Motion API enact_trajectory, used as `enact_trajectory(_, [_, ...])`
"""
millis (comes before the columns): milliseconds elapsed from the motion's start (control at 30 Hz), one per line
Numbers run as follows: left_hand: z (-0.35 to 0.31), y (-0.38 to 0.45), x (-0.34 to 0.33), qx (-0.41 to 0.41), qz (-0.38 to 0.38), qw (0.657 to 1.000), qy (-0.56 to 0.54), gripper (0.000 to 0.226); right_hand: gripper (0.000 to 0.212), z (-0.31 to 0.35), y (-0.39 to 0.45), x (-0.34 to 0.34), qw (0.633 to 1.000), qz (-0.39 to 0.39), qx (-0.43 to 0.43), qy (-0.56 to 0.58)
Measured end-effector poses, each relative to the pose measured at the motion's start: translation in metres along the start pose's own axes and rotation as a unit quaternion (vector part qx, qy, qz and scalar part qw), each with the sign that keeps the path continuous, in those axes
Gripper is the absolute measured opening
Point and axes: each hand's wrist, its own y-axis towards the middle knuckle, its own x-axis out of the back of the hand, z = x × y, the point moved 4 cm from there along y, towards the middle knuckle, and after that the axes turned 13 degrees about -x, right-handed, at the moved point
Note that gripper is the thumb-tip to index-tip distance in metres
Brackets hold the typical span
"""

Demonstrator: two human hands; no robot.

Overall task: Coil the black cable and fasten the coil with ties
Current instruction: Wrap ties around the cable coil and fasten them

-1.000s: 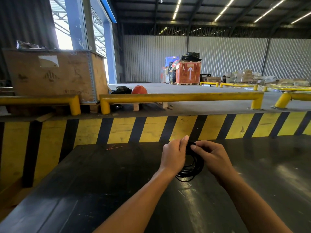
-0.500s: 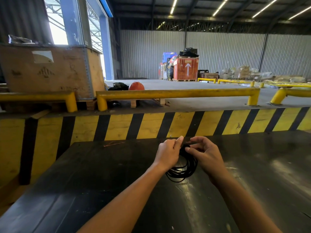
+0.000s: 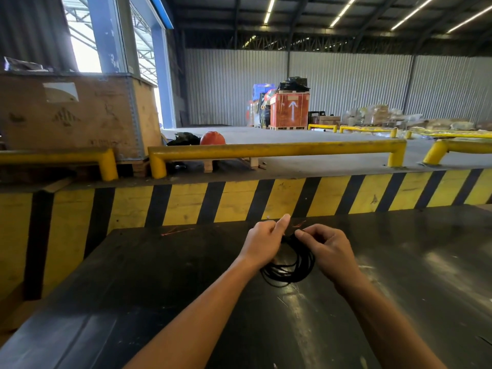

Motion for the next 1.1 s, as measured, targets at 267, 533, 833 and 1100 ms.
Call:
enact_trajectory(267, [0.029,-0.022,-0.014,0.169,-0.099,0.94,-0.28,0.062,0.009,-0.007,-0.005,0.004,0.997,-0.07,-0.012,0.041])
enact_trajectory(533, [0.045,-0.027,-0.012,0.208,-0.116,0.956,-0.171,0.063,0.01,-0.024,-0.008,-0.007,0.999,-0.029,0.02,-0.04])
enact_trajectory(833, [0.07,-0.032,-0.027,0.275,-0.17,0.938,-0.124,0.064,0.024,-0.059,-0.014,-0.008,0.993,0.067,0.005,-0.094])
enact_trajectory(1100, [0.08,-0.048,-0.055,0.408,-0.061,0.838,-0.357,0.095,0.016,-0.135,-0.013,0.017,0.965,-0.002,-0.226,0.133])
